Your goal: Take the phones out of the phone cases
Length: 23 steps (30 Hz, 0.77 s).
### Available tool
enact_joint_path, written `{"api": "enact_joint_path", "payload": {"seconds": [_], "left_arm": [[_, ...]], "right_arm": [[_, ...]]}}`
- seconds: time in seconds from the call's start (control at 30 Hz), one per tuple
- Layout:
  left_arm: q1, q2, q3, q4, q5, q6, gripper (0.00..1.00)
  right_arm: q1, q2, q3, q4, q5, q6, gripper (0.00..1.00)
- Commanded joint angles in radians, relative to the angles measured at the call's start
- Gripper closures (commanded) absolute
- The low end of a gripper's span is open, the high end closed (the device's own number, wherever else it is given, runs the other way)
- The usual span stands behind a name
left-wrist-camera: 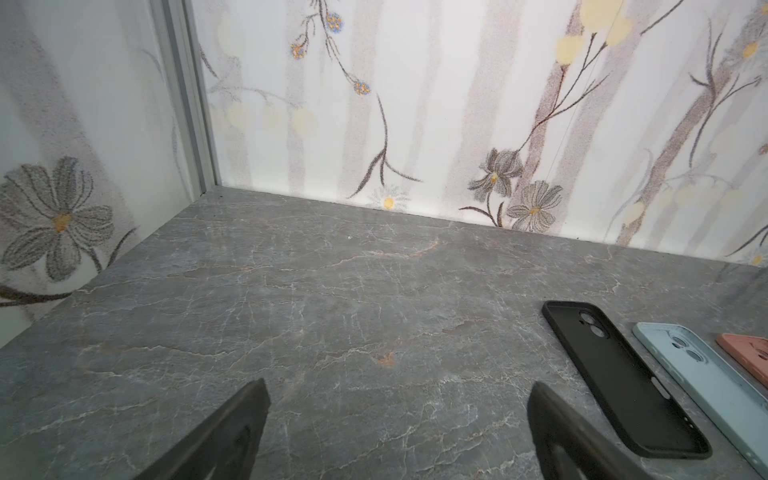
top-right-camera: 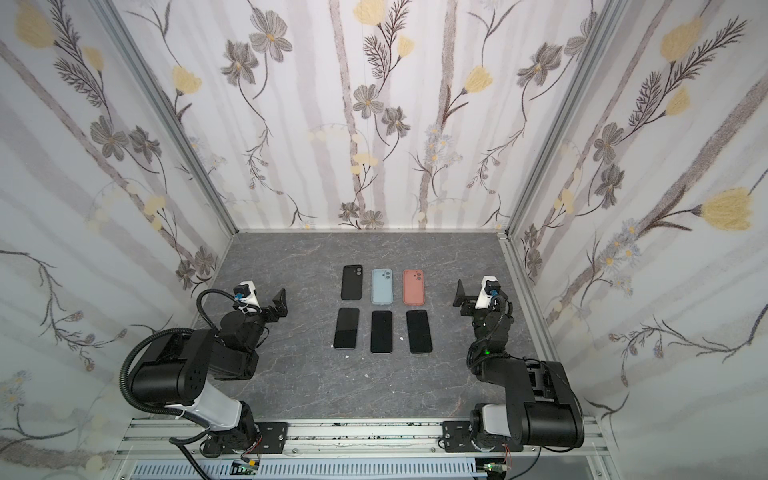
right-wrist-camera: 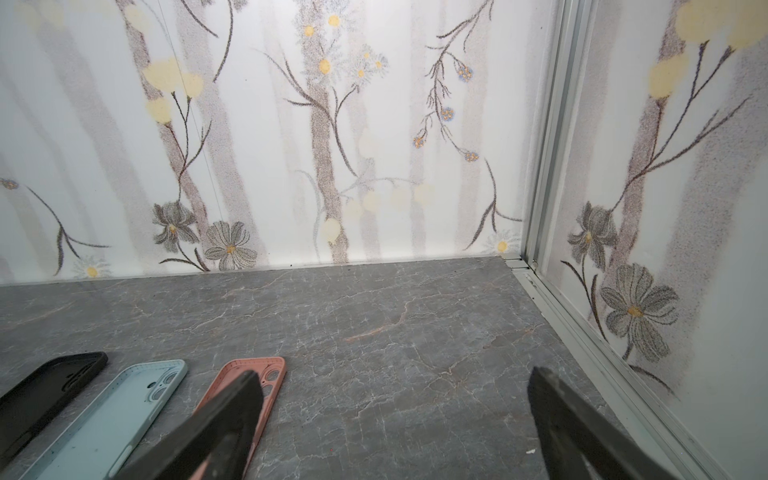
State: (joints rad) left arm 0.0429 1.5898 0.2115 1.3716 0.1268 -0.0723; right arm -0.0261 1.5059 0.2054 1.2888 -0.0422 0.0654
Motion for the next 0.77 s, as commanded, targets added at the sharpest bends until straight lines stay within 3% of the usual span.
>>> {"api": "enact_joint_path", "payload": {"seconds": [0.0,0.67,0.73], "left_arm": [[-0.003,-0.004,0.002,0.012,-0.024,-0.007,0.00],[-0.030,-0.002,0.026,-0.032,-0.065,0.015,0.00],[-0.029,-0.004,0.026,-0.032,-0.009,0.033,0.00]], "right_arm": [[0.002,0.002,0.003,0.005,-0.008,-0.022,0.00],[0.005,0.004,0.005,0.002,-0.004,-0.025,0.00],[0.005,0.003,0.006,0.003,-0.004,-0.025,0.00]]}}
